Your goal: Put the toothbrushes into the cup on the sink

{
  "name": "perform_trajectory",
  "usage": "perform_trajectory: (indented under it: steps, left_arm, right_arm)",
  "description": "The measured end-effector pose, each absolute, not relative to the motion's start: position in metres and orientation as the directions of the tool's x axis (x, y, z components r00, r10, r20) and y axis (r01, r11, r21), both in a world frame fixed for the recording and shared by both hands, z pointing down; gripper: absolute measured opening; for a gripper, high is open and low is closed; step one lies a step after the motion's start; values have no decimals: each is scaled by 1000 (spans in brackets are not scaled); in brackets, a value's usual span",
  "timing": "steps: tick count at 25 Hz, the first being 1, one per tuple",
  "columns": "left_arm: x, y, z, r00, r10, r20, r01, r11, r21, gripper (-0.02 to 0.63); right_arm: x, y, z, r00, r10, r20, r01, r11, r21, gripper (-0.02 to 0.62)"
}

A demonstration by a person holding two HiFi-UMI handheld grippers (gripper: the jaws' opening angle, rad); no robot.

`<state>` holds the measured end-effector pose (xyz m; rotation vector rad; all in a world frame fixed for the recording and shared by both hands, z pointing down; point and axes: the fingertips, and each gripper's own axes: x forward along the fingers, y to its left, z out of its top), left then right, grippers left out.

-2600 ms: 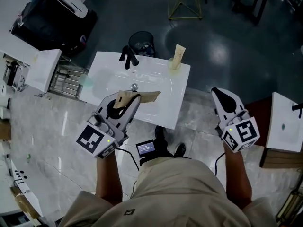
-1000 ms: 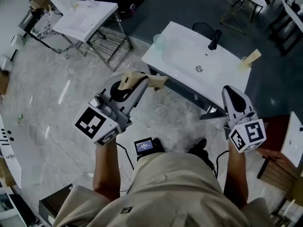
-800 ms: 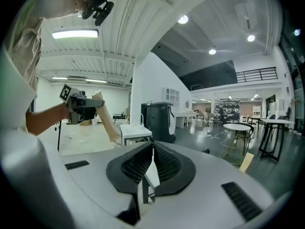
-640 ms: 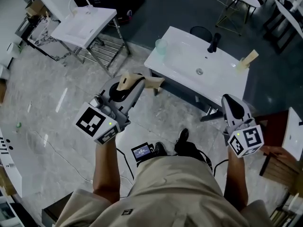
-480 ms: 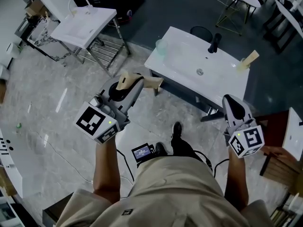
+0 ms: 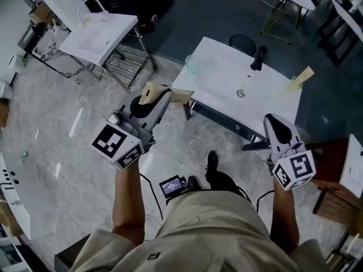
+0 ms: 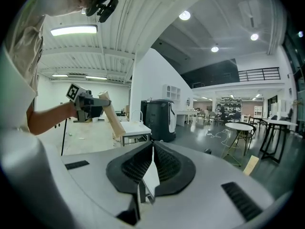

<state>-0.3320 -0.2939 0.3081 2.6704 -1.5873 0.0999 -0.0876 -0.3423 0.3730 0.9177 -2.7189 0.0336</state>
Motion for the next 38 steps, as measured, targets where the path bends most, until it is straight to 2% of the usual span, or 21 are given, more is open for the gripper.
perform_trajectory:
  steps: [9,21,38]
  left_arm:
    - [-357,-405,347,447,-889,103,-894,-448,16,38]
    - [-402,-548,457,360,-917,172,-932,-344,115,38]
    - [-420,-621,585,327,-904,274,-937,-274,216,38]
  right_arm:
    - [-102,-406,411,-775,-552,308,-576,817,14,14]
    - [-119,-487,485,-791,-462,400,-529,846,-68,14]
    - [-139,-520,576,-805,-344,484,-477,860,-182,14]
